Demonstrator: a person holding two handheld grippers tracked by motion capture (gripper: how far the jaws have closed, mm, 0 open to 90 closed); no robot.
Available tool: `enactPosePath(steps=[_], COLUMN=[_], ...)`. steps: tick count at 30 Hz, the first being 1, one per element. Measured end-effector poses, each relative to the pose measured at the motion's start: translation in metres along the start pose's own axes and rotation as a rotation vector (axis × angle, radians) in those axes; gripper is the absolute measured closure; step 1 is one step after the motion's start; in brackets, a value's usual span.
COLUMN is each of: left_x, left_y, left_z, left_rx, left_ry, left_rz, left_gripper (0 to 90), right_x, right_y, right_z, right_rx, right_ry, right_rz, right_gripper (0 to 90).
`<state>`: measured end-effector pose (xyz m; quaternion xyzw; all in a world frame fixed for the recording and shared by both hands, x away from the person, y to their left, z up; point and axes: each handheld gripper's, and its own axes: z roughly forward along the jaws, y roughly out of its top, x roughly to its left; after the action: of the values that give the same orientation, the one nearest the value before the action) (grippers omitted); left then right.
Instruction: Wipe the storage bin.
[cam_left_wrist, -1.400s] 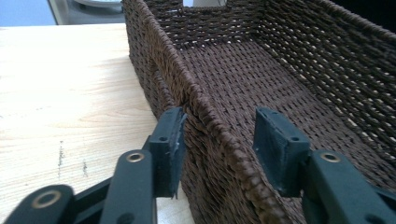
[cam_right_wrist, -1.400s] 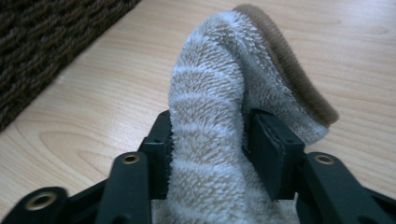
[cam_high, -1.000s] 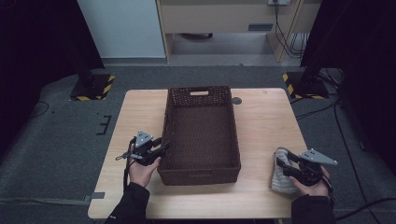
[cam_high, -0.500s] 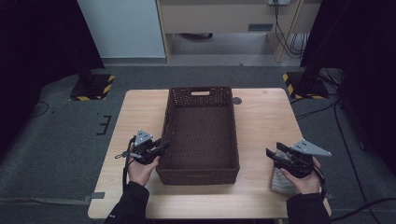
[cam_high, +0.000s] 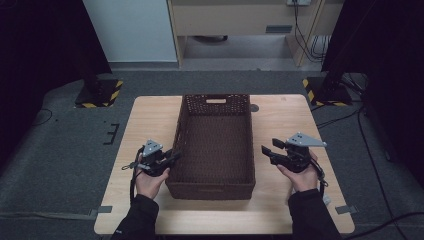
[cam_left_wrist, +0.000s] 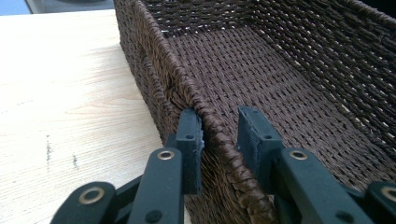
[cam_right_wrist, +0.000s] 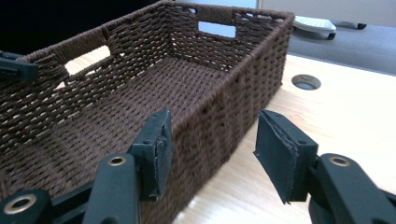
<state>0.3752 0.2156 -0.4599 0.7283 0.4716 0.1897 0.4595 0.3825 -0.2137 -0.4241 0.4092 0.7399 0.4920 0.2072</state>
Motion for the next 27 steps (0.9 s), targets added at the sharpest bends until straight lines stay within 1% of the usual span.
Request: enactPosePath(steps=[3, 5, 6, 10, 12, 15, 16, 17, 18, 19, 21, 22, 23, 26, 27], left_x=[0.000, -0.001, -0.002, -0.005, -0.006, -0.007, -0.007, -0.007, -0.007, -0.008, -0.009, -0.009, -0.009, -0.011, -0.011], left_y=[0.000, 0.000, 0.000, 0.001, 0.001, 0.001, 0.000, 0.000, 0.000, 0.000, 0.000, 0.000, 0.001, 0.002, 0.002], left_z=[0.001, 0.002, 0.002, 0.004, 0.005, 0.005, 0.005, 0.005, 0.004, 0.004, 0.001, -0.001, -0.003, -0.012, -0.017], left_rx=[0.001, 0.001, 0.003, 0.005, 0.005, 0.000, -0.004, -0.010, -0.013, -0.015, -0.026, -0.031, -0.035, -0.047, -0.052], left_ry=[-0.010, -0.018, -0.023, -0.046, -0.049, -0.041, -0.036, -0.029, -0.020, -0.018, 0.000, -0.002, -0.007, 0.005, 0.000], left_rz=[0.002, 0.005, 0.008, 0.021, 0.026, 0.032, 0.034, 0.040, 0.043, 0.043, 0.053, 0.052, 0.040, 0.041, 0.037], left_gripper=[69.4, 69.5, 69.4, 69.4, 69.2, 67.6, 66.6, 64.6, 61.9, 60.0, 56.6, 54.9, 53.8, 51.4, 51.3], right_x=[0.002, 0.003, 0.005, 0.008, 0.010, 0.010, 0.010, 0.010, 0.010, 0.010, 0.010, 0.010, 0.009, 0.008, 0.008], right_y=[0.005, 0.008, 0.009, 0.012, 0.010, 0.007, 0.005, 0.004, 0.003, 0.002, 0.002, 0.002, 0.001, -0.001, -0.002], right_z=[0.008, 0.015, 0.019, 0.033, 0.038, 0.045, 0.047, 0.049, 0.049, 0.050, 0.050, 0.050, 0.050, 0.049, 0.049], right_rx=[0.000, -0.001, 0.006, 0.022, 0.034, 0.056, 0.059, 0.073, 0.086, 0.091, 0.101, 0.109, 0.116, 0.102, 0.093], right_ry=[0.009, 0.015, 0.018, 0.022, 0.021, 0.013, 0.010, 0.011, 0.006, -0.002, -0.009, -0.017, -0.022, -0.016, -0.018], right_rz=[0.010, 0.001, 0.007, 0.001, 0.000, -0.011, -0.007, -0.007, -0.018, -0.027, -0.038, -0.040, -0.042, -0.021, -0.013], right_gripper=[46.1, 46.1, 46.1, 46.0, 46.3, 48.1, 48.9, 49.8, 50.7, 52.0, 55.1, 57.9, 58.8, 60.1, 60.4])
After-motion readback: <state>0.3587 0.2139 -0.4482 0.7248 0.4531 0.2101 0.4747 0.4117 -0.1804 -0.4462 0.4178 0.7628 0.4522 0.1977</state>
